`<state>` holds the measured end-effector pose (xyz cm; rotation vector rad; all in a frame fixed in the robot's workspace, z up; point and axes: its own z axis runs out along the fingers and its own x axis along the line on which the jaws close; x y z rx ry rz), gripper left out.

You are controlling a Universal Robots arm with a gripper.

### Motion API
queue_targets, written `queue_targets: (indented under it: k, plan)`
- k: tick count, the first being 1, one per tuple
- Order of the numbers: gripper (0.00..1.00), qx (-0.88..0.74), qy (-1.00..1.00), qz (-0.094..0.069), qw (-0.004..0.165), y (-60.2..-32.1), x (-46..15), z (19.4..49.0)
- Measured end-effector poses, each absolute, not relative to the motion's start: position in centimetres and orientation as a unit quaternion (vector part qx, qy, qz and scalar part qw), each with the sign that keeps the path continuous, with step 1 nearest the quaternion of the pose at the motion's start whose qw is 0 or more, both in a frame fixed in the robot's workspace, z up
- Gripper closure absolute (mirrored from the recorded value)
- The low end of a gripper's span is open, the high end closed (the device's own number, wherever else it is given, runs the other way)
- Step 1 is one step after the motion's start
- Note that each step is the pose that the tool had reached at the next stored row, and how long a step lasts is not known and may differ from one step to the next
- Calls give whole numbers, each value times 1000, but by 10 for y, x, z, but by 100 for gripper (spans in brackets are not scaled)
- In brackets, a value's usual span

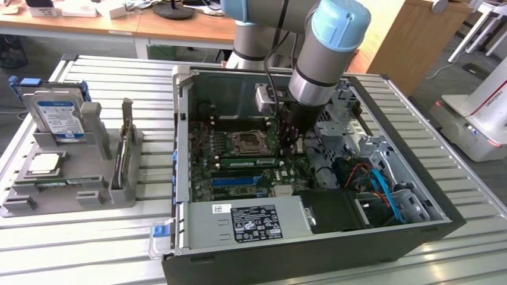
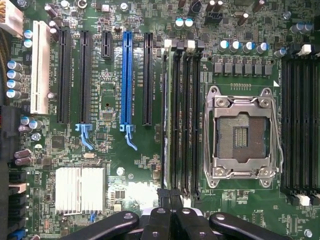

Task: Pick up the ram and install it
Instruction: 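Press down the ram until it locks into place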

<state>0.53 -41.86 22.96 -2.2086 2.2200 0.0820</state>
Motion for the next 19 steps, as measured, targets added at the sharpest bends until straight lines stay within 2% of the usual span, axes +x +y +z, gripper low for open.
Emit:
queue_targets:
  k: [19]
  plan:
    - [89, -705, 709, 26, 4, -419, 5, 225]
